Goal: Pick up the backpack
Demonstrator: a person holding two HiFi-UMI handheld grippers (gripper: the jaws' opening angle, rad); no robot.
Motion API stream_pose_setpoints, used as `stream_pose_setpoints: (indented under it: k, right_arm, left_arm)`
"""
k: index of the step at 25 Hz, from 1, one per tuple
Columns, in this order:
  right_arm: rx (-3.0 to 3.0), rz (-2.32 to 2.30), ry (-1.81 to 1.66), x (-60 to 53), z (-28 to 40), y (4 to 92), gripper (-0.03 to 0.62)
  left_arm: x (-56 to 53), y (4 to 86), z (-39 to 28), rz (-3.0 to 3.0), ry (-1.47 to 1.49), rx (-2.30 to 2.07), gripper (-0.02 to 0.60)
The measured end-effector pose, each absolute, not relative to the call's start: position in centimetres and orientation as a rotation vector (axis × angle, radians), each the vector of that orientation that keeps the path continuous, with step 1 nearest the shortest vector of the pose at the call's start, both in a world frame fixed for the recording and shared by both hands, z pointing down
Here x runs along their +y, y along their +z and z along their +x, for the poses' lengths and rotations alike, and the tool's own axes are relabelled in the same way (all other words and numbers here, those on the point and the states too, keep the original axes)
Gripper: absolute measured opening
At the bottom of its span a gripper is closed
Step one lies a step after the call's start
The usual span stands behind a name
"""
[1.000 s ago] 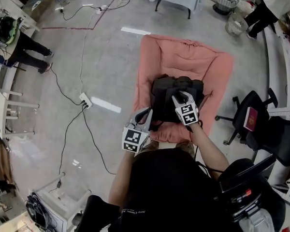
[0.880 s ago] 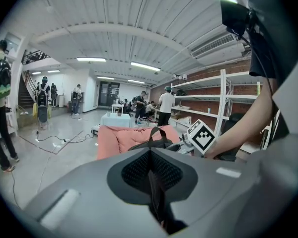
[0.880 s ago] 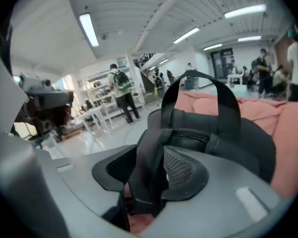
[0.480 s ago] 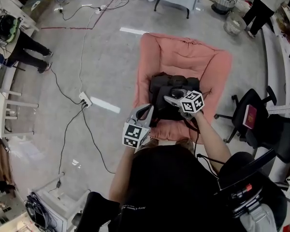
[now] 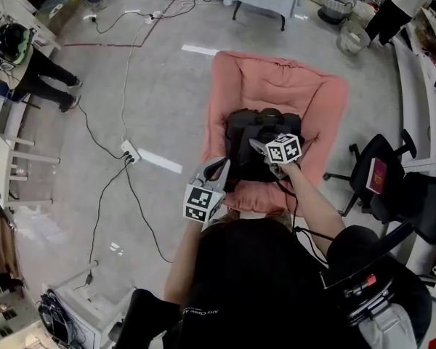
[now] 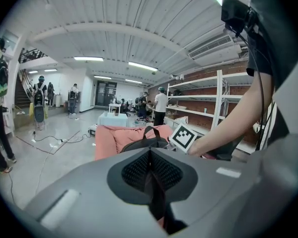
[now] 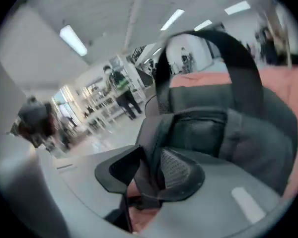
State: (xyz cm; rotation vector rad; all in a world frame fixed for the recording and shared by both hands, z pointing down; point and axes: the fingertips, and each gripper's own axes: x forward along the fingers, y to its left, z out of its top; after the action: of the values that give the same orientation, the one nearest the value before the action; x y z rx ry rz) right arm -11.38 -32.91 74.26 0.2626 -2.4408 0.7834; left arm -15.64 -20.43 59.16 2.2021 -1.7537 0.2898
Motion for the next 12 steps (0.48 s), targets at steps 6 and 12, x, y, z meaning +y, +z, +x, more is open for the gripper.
stream_pose_setpoints:
  k: [6, 12]
  right_arm:
    - [-2.5, -0.005, 0.939, -29.5, -14.5, 72.2, 0.176]
    - [-2.595, 0.216, 0.954, -31.0, -14.8, 70.8, 0.071]
  left_arm:
    - [-20.3, 58.9, -15.4, 2.204, 0.298, -1.754, 0.002]
    - [-20.0, 59.0, -15.8, 2.207, 0.284, -1.742, 0.002]
